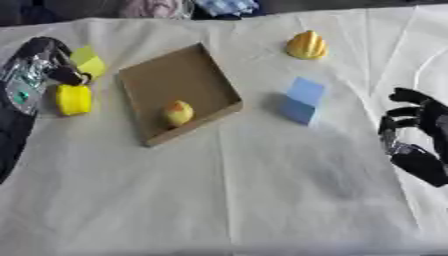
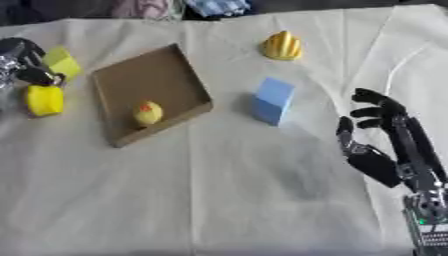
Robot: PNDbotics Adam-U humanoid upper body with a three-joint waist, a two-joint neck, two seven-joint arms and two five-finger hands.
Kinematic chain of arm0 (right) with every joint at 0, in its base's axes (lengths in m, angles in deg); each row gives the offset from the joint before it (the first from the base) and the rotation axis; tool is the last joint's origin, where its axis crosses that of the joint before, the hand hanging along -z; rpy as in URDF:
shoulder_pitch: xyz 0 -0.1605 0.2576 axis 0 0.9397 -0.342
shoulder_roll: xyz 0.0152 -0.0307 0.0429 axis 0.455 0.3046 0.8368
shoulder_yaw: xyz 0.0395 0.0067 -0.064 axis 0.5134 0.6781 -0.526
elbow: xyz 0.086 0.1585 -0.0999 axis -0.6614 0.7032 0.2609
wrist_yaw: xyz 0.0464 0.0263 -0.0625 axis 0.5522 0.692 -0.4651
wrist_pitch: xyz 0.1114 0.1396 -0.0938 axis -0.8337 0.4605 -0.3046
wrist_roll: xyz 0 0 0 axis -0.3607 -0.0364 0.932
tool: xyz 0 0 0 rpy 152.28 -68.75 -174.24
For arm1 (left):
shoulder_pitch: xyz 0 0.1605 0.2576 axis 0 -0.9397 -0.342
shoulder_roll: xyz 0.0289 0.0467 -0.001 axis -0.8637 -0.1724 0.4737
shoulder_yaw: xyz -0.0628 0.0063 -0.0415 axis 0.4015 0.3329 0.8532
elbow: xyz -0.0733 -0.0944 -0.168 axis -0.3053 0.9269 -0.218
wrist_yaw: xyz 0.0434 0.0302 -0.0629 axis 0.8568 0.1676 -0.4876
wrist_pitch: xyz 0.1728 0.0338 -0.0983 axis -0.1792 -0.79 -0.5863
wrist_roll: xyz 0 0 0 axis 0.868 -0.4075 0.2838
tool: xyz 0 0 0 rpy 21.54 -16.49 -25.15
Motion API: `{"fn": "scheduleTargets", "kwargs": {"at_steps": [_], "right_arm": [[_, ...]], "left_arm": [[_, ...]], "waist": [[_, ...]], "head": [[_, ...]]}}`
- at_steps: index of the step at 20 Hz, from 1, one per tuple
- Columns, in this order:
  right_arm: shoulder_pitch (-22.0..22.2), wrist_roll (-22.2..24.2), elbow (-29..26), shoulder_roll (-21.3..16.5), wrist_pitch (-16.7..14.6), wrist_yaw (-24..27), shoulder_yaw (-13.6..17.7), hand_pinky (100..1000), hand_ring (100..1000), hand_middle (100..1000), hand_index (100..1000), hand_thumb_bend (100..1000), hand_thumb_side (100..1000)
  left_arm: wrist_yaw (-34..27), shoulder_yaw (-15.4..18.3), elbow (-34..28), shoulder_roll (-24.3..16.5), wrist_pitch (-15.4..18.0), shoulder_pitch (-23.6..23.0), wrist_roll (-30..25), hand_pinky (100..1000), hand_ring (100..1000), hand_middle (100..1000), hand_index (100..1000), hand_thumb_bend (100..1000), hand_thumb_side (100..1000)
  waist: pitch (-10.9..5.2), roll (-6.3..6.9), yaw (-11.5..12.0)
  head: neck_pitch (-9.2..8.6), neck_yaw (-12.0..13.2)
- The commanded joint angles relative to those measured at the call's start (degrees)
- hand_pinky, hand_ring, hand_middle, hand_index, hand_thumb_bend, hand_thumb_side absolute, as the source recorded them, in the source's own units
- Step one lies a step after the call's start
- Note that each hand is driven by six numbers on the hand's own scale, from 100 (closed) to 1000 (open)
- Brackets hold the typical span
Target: Pick up objects on the table and place them in the box.
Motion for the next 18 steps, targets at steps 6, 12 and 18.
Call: {"fn": "scheduleTargets", "kwargs": {"at_steps": [6, 12, 18], "right_arm": [[-0.56, -0.11, -0.61, -0.95, -0.03, 0.09, 0.20, 675, 734, 804, 891, 100, 359], [-0.62, -0.05, -0.62, -0.85, -0.07, 0.11, 0.15, 675, 734, 803, 891, 100, 359], [-0.61, -0.05, -0.62, -0.81, -0.05, 0.14, 0.16, 675, 734, 803, 891, 100, 358]], "left_arm": [[-3.50, -1.32, -7.83, -2.67, 1.81, 1.27, 1.00, 620, 501, 513, 633, 407, 142], [-4.40, -4.90, -12.50, -1.72, 4.76, 1.55, -4.16, 631, 517, 529, 648, 420, 154], [-3.94, -8.25, -15.95, -0.50, 6.84, 1.22, -9.85, 634, 524, 537, 654, 429, 158]], "waist": [[-1.48, 0.64, 0.32], [-1.59, 0.65, 0.21], [-1.59, 0.67, 0.05]], "head": [[0.27, -0.42], [0.27, -0.40], [0.27, -0.47]]}}
